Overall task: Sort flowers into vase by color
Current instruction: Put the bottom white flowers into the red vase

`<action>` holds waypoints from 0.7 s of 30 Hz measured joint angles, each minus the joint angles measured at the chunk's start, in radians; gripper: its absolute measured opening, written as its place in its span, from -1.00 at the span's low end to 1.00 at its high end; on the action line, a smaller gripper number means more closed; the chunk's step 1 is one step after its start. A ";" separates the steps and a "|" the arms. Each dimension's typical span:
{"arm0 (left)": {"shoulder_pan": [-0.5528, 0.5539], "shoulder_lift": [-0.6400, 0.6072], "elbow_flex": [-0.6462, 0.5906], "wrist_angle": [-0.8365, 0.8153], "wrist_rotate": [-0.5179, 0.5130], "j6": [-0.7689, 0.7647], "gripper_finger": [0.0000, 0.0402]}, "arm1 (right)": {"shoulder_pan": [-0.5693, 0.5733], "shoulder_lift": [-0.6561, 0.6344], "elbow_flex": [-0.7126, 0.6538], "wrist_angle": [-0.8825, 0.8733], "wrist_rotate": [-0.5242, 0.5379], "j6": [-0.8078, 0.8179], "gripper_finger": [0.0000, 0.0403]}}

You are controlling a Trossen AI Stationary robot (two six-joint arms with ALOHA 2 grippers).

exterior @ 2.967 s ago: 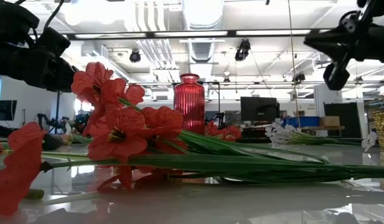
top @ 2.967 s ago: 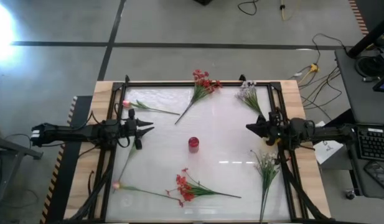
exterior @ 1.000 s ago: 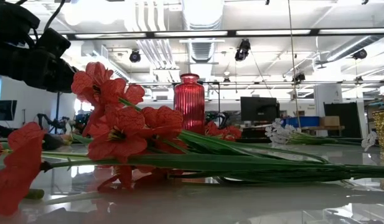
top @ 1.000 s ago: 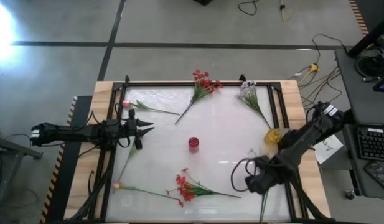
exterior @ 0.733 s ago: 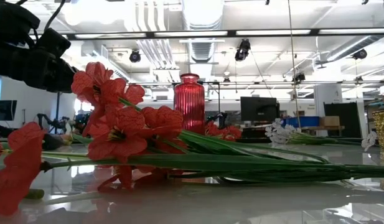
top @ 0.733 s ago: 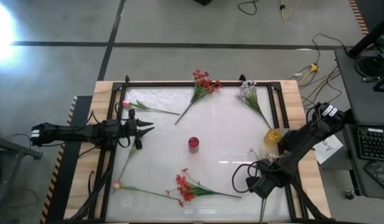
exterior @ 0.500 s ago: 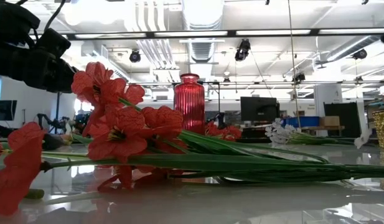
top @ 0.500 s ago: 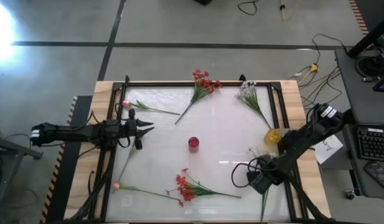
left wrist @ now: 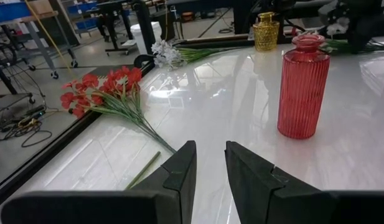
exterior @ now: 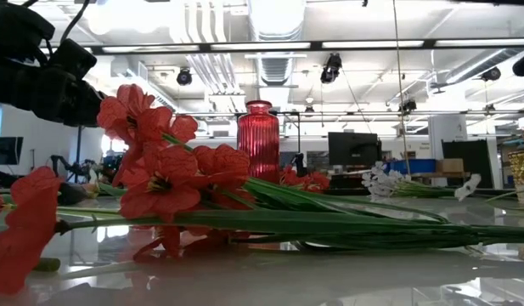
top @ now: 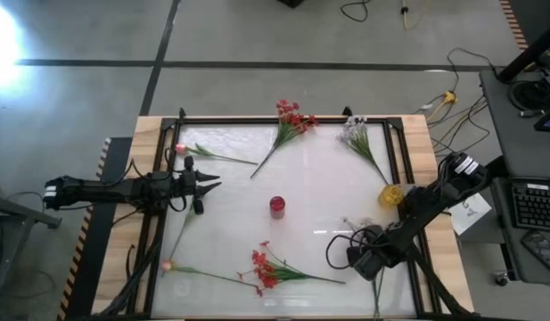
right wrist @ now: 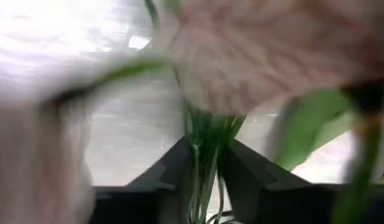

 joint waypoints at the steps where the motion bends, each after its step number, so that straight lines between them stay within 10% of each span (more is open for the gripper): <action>1: 0.000 0.000 0.000 0.000 0.000 0.000 -0.63 | -0.007 0.002 0.016 -0.005 0.004 0.000 -0.75; 8: 0.000 0.000 0.000 0.000 0.000 0.000 -0.63 | -0.047 -0.064 0.200 -0.092 0.282 -0.038 -0.91; 13: 0.000 0.000 0.000 0.000 0.000 0.000 -0.63 | -0.068 -0.113 0.351 -0.175 0.738 -0.181 -0.91; 17: 0.000 0.000 0.000 0.000 0.000 0.000 -0.63 | -0.100 -0.120 0.475 -0.166 1.172 -0.421 -0.91; 21: 0.000 0.000 0.000 0.001 0.000 0.000 -0.63 | -0.168 -0.100 0.577 -0.015 1.382 -0.852 -0.91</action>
